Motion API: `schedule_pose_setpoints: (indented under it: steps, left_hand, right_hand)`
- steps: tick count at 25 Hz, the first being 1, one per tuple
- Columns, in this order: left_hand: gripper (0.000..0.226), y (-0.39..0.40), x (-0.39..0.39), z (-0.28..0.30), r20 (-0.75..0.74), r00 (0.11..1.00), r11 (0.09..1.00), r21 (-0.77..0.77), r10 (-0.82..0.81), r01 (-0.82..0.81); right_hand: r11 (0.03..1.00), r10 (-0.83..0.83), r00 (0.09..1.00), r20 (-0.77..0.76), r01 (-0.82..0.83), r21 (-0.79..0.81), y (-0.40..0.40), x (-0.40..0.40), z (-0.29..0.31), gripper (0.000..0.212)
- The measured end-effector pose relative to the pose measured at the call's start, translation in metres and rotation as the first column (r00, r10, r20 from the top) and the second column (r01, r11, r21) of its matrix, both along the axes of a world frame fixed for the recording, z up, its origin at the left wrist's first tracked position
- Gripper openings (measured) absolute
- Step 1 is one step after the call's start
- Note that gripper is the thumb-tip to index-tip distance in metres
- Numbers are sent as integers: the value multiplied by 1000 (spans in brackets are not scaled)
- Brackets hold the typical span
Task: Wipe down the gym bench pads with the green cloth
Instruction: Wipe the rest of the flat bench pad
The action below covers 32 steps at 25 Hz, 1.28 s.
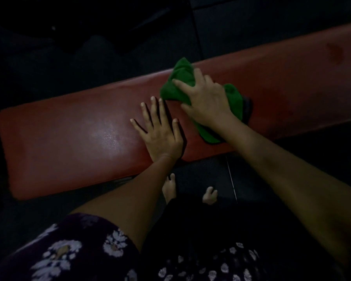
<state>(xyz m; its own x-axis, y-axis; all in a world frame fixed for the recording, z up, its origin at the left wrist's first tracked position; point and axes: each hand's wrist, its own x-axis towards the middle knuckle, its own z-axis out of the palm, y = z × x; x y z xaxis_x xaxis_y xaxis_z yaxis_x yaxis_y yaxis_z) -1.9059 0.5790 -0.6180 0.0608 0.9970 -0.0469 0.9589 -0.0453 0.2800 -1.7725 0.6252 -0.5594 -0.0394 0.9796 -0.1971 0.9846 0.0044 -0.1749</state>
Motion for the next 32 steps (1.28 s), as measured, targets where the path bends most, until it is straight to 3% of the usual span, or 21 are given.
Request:
schedule_pose_setpoints:
  steps: [2, 5, 7, 9, 11, 13, 15, 17, 19, 22, 24, 25, 26, 27, 29, 30, 32]
  left_hand:
    - [62, 0, 0, 0, -8, 1000, 1000, 13, 1, -1]
    - [62, 1, 1, 0, -1, 1000, 1000, 0, 12, -12]
    - [62, 1, 1, 1, -9, 1000, 1000, -4, 12, -12]
    - [62, 1, 1, 3, -10, 1000, 1000, -13, 8, -8]
    - [63, 1, 0, 4, -6, 1000, 1000, -25, 4, -5]
    - [64, 1, -1, 6, -2, 1000, 999, -36, 5, -5]
    - [65, 1, 0, 8, -7, 1000, 999, -34, 15, -16]
    - [66, 2, -1, 9, -6, 1000, 999, -50, 19, -20]
    - [67, 1, -1, 11, -20, 1000, 998, -57, 17, -18]
    - [70, 3, -1, 14, -8, 1000, 996, -91, 16, -17]
    - [66, 5, 0, 17, -14, 1000, 991, -130, 16, -17]
    - [63, 6, 2, 20, -22, 999, 989, -145, 28, -31]
    - [62, 6, 7, 23, -32, 998, 986, -155, 51, -55]
    - [62, 5, 14, 26, -43, 996, 984, -155, 77, -83]
    - [64, 1, 39, 30, -26, 995, 988, -121, 95, -97]
    - [65, -2, 57, 31, 9, 997, 993, -96, 74, -73]
    - [63, -6, 94, 30, 90, 996, 998, -68, 12, -6]
  right_hand:
    - [999, -49, 999, 4, 49, -11, 6, 26, -1, 56]
    - [887, -461, 888, -16, 460, -36, 8, 73, -2, 56]
    - [829, -558, 830, 5, 558, -29, 5, 62, -1, 57]
    - [910, -415, 910, 5, 415, -27, -7, 34, -1, 59]
    - [990, -139, 990, -9, 139, -17, -30, 25, -2, 60]
    - [999, 48, 999, 1, -48, 10, -51, 50, -3, 60]
    - [1000, -18, 999, 44, 19, -6, -52, 87, -2, 60]
    - [961, -276, 959, 57, 277, -15, -48, 101, -3, 60]
    - [930, -368, 929, 24, 368, 10, -50, 84, -2, 61]
    - [999, -41, 999, -35, 42, 28, -85, 58, -6, 63]
    - [980, 186, 983, -3, -185, 72, -104, 85, -9, 64]
    - [980, 189, 982, 14, -190, 54, -103, 108, -9, 64]
    - [997, 81, 996, 30, -81, 16, -100, 131, -8, 65]
    - [994, -106, 994, 38, 107, -17, -97, 150, -7, 64]
    - [899, -437, 899, 7, 437, -25, -92, 163, -5, 62]
    - [902, -432, 902, 4, 432, -6, -90, 158, -3, 62]
    - [993, -120, 993, 5, 120, 14, -93, 153, -4, 63]
